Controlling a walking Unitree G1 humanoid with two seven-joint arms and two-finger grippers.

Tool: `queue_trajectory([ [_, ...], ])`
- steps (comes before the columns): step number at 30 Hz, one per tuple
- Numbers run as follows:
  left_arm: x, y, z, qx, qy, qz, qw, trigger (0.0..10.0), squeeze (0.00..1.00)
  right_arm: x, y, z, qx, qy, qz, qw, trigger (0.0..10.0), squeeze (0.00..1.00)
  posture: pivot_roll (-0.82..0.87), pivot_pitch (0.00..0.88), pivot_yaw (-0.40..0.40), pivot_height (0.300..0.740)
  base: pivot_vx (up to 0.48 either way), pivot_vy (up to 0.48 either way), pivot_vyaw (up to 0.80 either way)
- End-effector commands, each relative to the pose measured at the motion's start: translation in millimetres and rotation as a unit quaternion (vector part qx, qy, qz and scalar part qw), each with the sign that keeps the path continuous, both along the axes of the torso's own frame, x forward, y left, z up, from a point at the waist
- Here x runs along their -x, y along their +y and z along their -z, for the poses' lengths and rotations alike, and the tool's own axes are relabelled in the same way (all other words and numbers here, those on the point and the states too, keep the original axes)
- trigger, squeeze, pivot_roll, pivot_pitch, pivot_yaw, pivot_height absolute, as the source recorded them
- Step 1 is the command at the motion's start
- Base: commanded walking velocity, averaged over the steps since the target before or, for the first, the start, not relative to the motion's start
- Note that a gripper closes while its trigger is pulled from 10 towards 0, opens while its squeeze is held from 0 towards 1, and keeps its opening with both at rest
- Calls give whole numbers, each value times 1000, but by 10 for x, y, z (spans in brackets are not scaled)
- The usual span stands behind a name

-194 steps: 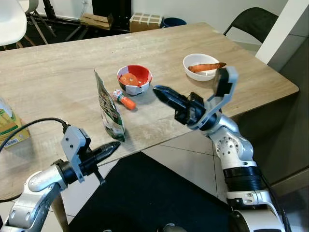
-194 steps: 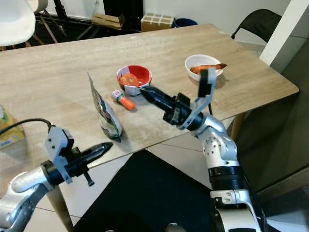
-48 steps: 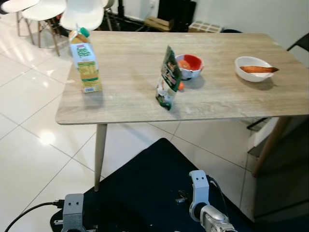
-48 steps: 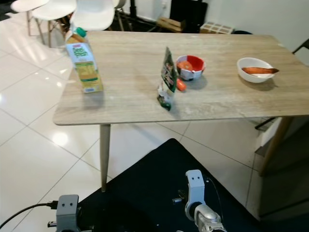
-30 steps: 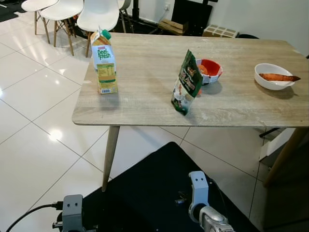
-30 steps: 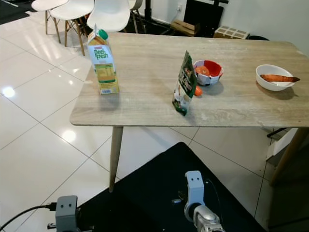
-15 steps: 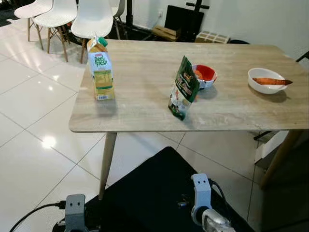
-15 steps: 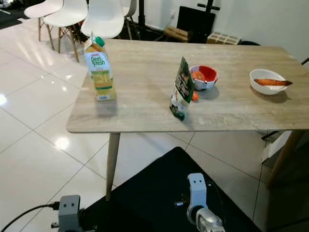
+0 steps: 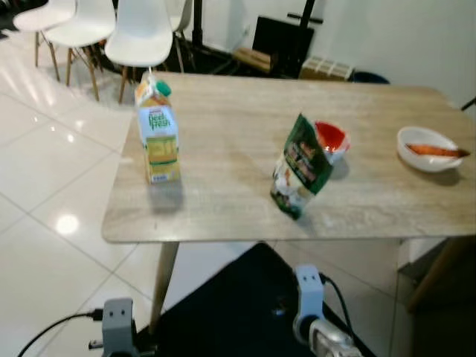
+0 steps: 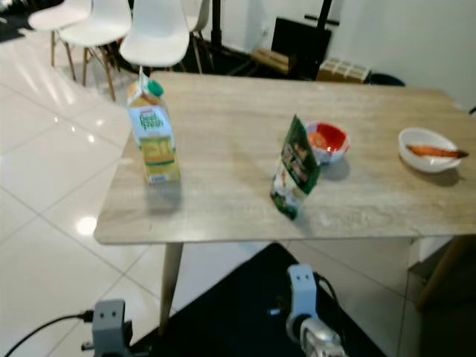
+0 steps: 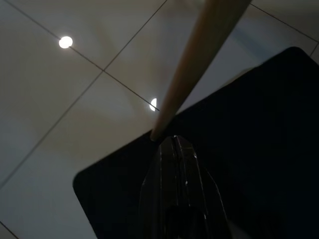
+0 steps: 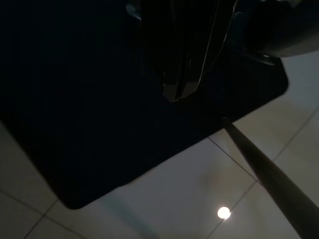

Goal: Restocking fridge

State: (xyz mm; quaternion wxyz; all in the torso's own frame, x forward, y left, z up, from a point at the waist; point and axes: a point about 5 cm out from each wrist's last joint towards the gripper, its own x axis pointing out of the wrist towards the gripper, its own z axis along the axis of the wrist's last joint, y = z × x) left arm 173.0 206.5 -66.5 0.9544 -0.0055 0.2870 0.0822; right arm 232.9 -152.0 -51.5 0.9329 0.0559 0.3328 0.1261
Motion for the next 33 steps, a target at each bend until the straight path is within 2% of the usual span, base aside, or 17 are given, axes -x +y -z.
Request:
queue_trajectory([
  [1,88,-4,52,-3,21,5,1000,10000,0,88,-93,59,6,18,15,1000,10000,0,-7,86,-67,740,0,0,0],
  [9,86,-6,48,-9,19,6,1000,10000,0,106,-131,66,7,18,21,1000,10000,0,-7,95,-62,740,0,0,0],
  [13,63,-40,26,-14,6,33,999,10000,0,66,-209,17,-1,-2,24,1000,10000,0,-8,99,-59,740,0,0,0],
  [15,27,-114,-19,-19,-14,106,994,10000,0,8,-199,-60,-60,-21,-12,998,10000,0,-9,103,-57,740,0,0,0],
  [16,16,-177,-49,-15,-29,157,987,10000,0,-14,-177,-105,-99,-26,-48,994,10000,0,-10,104,-56,740,0,0,0],
  [17,16,-177,-49,-15,-29,157,987,10000,0,-14,-177,-105,-99,-26,-48,994,10000,0,-10,104,-56,740,0,0,0],
  [19,15,-296,-120,-2,-60,243,968,10000,0,-39,-131,-211,-180,-34,-131,974,10000,0,-12,106,-56,740,0,0,0],
  [21,-3,-415,-258,25,-111,310,944,10000,0,-99,-127,-422,-265,-45,-232,935,10000,0,-13,110,-59,740,0,0,0],
  [22,-3,-415,-258,25,-111,310,944,10000,0,-99,-127,-422,-265,-45,-232,935,10000,0,-13,110,-59,740,0,0,0],
  [24,-86,-506,-455,45,-168,337,925,10000,0,-175,-155,-686,-319,-56,-301,897,10000,0,-13,112,-63,740,0,0,0],
  [26,-86,-506,-455,45,-168,337,925,10000,0,-175,-155,-686,-319,-56,-301,897,10000,0,-13,112,-63,740,0,0,0],
  [27,-142,-553,-570,52,-194,344,917,10000,0,-211,-161,-837,-342,-64,-326,879,10000,0,-12,113,-65,740,0,0,0],
  [29,-263,-734,-915,72,-253,382,886,10000,0,-311,-124,-1272,-394,-111,-371,834,10000,0,-10,117,-70,740,0,0,0],
  [31,-301,-867,-1153,79,-287,416,859,10000,0,-347,-80,-1567,-424,-146,-401,799,10000,0,-10,118,-72,740,0,0,0],
  [32,-306,-892,-1205,77,-295,424,853,10000,0,-378,-65,-1701,-437,-167,-407,784,10000,0,-10,118,-72,740,0,0,0],
  [33,-306,-892,-1205,77,-295,424,853,10000,0,-378,-65,-1701,-437,-167,-407,784,10000,0,-10,118,-72,740,0,0,0],
])
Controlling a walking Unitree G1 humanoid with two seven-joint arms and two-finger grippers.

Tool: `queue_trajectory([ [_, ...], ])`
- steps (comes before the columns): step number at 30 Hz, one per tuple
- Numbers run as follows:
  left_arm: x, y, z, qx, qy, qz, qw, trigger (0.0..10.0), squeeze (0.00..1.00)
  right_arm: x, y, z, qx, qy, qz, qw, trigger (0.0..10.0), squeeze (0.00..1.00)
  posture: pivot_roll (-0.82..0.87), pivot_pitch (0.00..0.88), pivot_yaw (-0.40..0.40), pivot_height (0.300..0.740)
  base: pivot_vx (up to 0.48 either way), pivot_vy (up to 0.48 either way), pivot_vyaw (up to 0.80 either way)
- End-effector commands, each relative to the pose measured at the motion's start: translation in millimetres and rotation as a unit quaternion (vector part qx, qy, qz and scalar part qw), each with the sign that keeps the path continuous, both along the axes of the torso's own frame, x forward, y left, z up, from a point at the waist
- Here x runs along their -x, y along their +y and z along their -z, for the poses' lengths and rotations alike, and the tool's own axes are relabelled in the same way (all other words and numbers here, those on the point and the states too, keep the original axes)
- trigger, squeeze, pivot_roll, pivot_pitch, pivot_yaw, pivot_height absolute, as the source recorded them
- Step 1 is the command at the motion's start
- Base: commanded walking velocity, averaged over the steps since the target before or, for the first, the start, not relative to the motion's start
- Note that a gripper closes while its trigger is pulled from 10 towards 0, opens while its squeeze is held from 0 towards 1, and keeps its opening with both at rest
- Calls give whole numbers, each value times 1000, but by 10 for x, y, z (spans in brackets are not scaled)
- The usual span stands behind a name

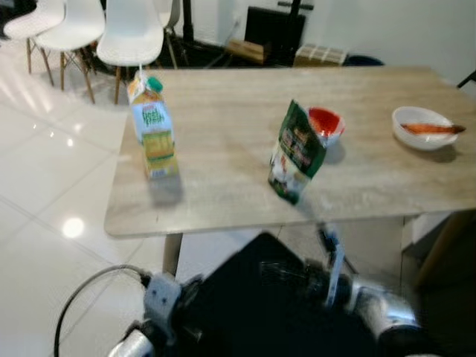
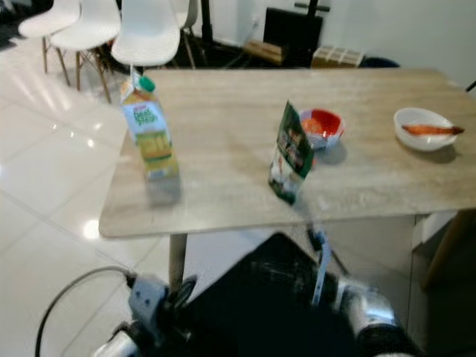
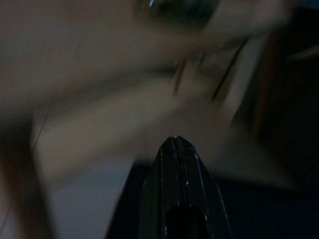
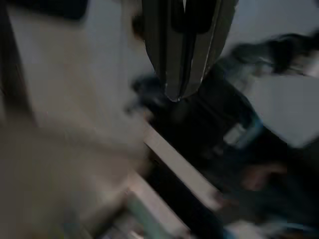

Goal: Restocking fridge

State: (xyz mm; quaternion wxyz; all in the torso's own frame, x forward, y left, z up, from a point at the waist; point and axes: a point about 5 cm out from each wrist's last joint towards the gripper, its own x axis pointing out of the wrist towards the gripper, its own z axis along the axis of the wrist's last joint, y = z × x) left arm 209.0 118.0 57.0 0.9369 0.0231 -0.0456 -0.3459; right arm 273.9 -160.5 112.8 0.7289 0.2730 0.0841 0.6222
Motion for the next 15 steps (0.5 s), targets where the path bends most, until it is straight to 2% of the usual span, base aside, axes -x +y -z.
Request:
queue_trajectory([
  [1,23,-55,-98,2,-3,25,1000,10000,0,-5,29,-181,-51,-15,-11,999,10000,0,-9,122,-74,740,0,0,0],
  [2,-8,-108,-255,11,-25,41,999,10000,0,-50,33,-316,-73,-36,-6,997,10000,0,-7,124,-75,740,0,0,0],
  [3,-8,-108,-255,11,-25,41,999,10000,0,-50,33,-316,-73,-36,-6,997,10000,0,-7,124,-75,740,0,0,0],
  [4,-48,-171,-434,21,-48,57,997,10000,0,-94,39,-458,-99,-58,4,993,10000,0,-5,124,-75,740,0,0,0],
  [6,-74,-231,-620,32,-70,73,994,10000,0,-122,36,-598,-126,-78,13,989,10000,0,-4,125,-76,740,0,0,0],
  [7,-104,-263,-727,33,-84,81,993,10000,0,-167,30,-699,-138,-103,38,984,10000,0,-2,127,-74,740,0,0,0],
  [8,-104,-263,-727,33,-84,81,993,10000,0,-167,30,-699,-138,-103,38,984,10000,0,-2,127,-74,740,0,0,0],
  [12,-160,-273,-999,37,-111,78,990,10000,0,-226,-13,-1020,-181,-141,102,968,10000,16,-5,132,-66,740,0,0,0],
  [13,-170,-264,-1048,39,-113,76,990,10000,0,-224,-19,-1097,-194,-145,107,964,10000,106,-7,133,-64,740,0,0,0],
  [14,-183,-254,-1085,40,-115,71,990,10000,0,-225,-24,-1164,-204,-151,113,961,10000,247,-7,133,-64,740,0,0,0],
  [15,-196,-241,-1120,38,-118,66,990,10000,0,-233,-26,-1225,-210,-156,122,957,10000,443,-7,136,-61,740,0,0,0],
])
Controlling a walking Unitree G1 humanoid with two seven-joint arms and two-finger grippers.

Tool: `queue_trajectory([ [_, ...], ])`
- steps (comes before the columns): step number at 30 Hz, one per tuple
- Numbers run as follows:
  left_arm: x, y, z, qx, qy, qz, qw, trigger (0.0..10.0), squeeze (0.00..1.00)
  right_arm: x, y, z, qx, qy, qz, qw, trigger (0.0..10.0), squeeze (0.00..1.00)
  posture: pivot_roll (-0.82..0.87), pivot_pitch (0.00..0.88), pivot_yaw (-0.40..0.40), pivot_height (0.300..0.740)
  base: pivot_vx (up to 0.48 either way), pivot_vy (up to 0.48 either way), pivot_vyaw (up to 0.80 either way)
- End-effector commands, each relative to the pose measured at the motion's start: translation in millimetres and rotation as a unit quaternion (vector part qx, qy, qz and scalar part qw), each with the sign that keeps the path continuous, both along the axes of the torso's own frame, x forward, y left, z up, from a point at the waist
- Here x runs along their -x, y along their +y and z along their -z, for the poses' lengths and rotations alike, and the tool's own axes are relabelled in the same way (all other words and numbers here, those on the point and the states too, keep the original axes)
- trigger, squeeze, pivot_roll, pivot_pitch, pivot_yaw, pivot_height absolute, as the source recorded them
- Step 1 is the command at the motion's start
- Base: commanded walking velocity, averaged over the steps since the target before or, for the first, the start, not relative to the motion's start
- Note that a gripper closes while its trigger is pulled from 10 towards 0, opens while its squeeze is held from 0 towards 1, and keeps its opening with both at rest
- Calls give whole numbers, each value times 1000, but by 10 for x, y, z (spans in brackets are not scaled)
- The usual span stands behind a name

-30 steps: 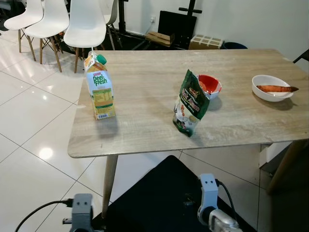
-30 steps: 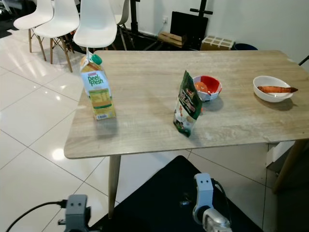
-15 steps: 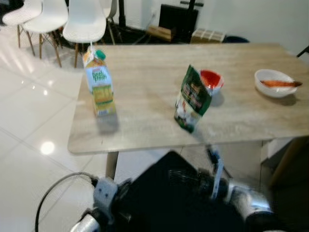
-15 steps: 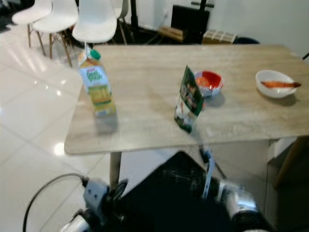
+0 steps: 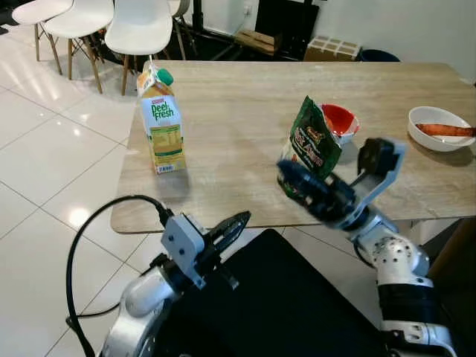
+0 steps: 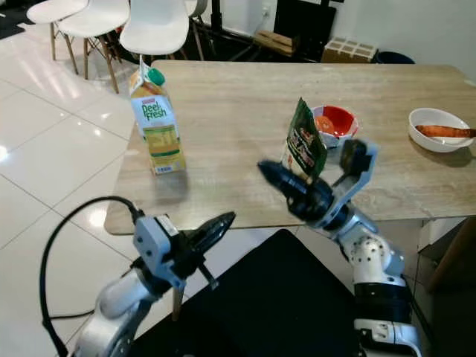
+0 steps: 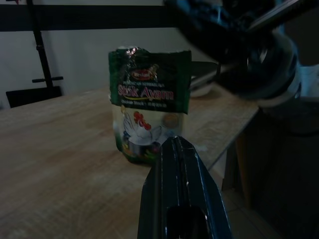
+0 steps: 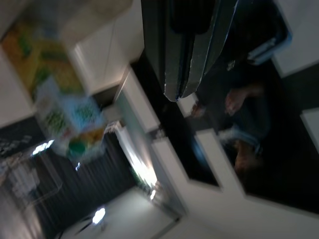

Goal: Restocking fridge

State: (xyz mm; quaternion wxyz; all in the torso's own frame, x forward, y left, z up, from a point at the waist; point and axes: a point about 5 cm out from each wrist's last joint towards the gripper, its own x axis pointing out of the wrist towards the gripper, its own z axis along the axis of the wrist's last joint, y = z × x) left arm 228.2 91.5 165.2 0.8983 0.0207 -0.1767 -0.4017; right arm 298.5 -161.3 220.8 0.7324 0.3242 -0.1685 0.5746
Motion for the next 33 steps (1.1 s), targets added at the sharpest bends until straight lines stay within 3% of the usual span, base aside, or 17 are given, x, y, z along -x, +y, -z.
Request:
queue_trajectory([
  [1,-4,23,-39,-6,4,-4,1000,10000,0,13,-19,-145,-21,-17,13,1000,10000,443,-7,136,-61,740,0,0,0],
  [2,-25,43,-63,-8,5,-11,1000,10000,0,-5,-13,-204,-22,-26,28,999,10000,843,-8,138,-58,740,0,0,0],
  [3,-50,68,-69,-20,5,-22,1000,10000,0,-26,-6,-251,-23,-33,45,998,10000,1000,-9,139,-55,740,0,0,0],
  [7,-121,148,-93,-73,13,-53,996,10000,0,-76,16,-415,-23,-60,87,994,10000,1000,-10,137,-51,740,0,0,0],
  [11,-175,190,-145,-77,13,-74,994,10000,0,-112,30,-501,-5,-78,113,990,10000,1000,-10,136,-50,740,0,0,0],
  [14,-247,243,-216,-91,17,-106,990,10000,0,-274,14,-579,63,-77,199,975,10000,1000,-11,137,-44,740,0,0,0],
  [16,-262,260,-234,-100,20,-115,988,10000,0,-401,-52,-555,135,-72,260,953,10000,1000,-10,139,-40,740,0,0,0],
  [18,-262,261,-240,-102,22,-116,988,10000,0,-432,-74,-542,160,-74,273,946,10000,1000,-10,140,-39,740,0,0,0],
  [19,-259,267,-250,-104,23,-116,988,10000,0,-477,-131,-551,187,-77,295,934,10000,561,-10,138,-38,740,0,0,0],
  [20,-259,267,-250,-104,23,-116,988,10000,0,-477,-131,-551,187,-77,295,934,10000,561,-10,138,-38,740,0,0,0],
  [21,-258,273,-261,-104,24,-116,987,10000,0,-504,-180,-574,201,-79,305,928,10000,0,-11,137,-36,740,0,0,0],
  [26,-276,283,-304,-102,35,-122,987,10000,0,-646,-409,-758,288,-108,373,876,10000,0,-14,131,-39,740,0,0,0],
  [27,-276,283,-304,-102,35,-122,987,10000,0,-646,-409,-758,288,-108,373,876,10000,0,-14,131,-39,740,0,0,0],
  [29,-280,282,-317,-103,36,-123,986,10000,0,-700,-484,-831,308,-99,391,862,10000,0,-14,129,-43,740,0,0,0],
  [32,-280,282,-326,-101,38,-125,986,10000,0,-715,-516,-879,307,-99,394,861,10000,0,-14,127,-47,740,0,0,0],
  [33,-273,281,-347,-90,41,-126,987,10000,0,-709,-564,-978,306,-103,389,863,10000,114,-11,124,-52,740,0,0,0],
])
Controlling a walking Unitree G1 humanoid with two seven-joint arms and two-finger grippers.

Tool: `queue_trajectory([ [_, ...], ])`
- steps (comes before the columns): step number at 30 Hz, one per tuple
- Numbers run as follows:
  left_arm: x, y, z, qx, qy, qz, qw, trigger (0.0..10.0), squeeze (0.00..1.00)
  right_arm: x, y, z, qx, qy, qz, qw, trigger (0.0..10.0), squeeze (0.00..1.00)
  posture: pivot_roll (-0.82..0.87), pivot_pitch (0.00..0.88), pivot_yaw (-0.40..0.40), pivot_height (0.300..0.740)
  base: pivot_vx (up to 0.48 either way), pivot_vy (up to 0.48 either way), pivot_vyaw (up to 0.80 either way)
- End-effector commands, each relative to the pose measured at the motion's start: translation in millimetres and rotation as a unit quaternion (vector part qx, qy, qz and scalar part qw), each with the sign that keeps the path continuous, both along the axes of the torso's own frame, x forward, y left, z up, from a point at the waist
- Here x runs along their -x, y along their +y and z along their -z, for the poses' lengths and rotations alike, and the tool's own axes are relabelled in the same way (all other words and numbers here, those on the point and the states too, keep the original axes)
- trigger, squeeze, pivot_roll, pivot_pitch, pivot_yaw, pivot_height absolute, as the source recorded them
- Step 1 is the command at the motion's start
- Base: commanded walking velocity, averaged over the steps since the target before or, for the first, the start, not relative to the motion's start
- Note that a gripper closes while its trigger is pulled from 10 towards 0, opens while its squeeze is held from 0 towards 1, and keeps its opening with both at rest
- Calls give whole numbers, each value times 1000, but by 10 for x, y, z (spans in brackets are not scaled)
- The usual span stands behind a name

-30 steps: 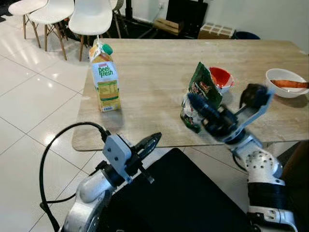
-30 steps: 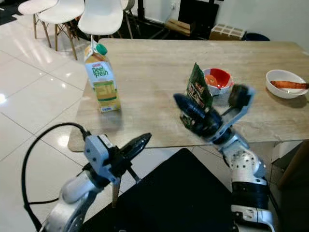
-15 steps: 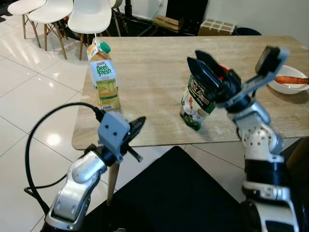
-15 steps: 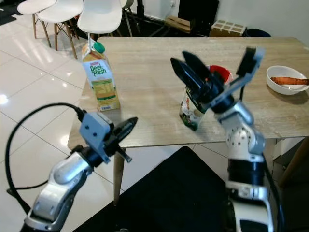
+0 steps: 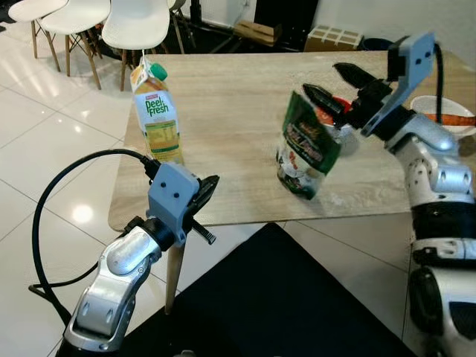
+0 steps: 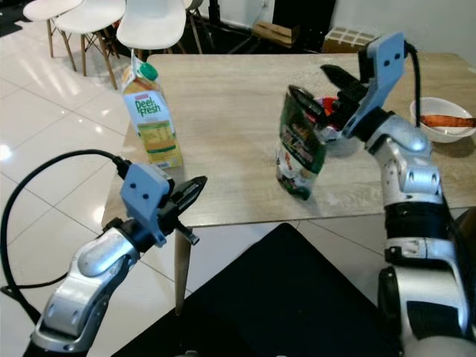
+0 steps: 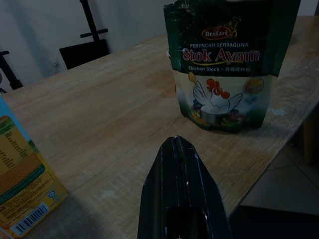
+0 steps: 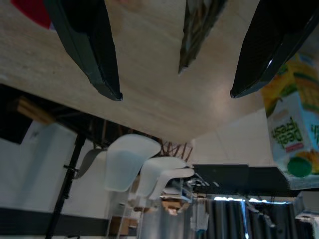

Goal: Restocking fridge

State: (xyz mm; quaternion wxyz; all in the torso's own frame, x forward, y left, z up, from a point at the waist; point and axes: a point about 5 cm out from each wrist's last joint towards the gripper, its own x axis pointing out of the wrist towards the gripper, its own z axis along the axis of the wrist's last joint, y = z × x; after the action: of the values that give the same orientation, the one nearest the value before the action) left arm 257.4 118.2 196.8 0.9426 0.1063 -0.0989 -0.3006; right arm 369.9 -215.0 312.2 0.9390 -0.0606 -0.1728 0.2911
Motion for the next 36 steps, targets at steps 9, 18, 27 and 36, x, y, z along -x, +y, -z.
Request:
queue_trajectory([
  [9,48,7,-44,10,12,8,1000,10000,0,66,-89,-97,69,32,-53,996,10000,1000,-15,121,-51,740,0,0,0],
  [18,25,-9,-56,7,22,8,1000,10000,0,58,-340,104,139,146,-3,979,10000,875,-28,122,-47,740,0,0,0],
  [27,21,-27,-12,1,44,10,999,10000,0,74,-314,303,149,203,14,968,10000,67,-31,122,-47,740,0,0,0],
  [36,-1,-1,-23,16,55,1,998,10000,0,73,-370,18,21,151,39,988,10000,0,-34,123,-43,740,0,0,0],
])
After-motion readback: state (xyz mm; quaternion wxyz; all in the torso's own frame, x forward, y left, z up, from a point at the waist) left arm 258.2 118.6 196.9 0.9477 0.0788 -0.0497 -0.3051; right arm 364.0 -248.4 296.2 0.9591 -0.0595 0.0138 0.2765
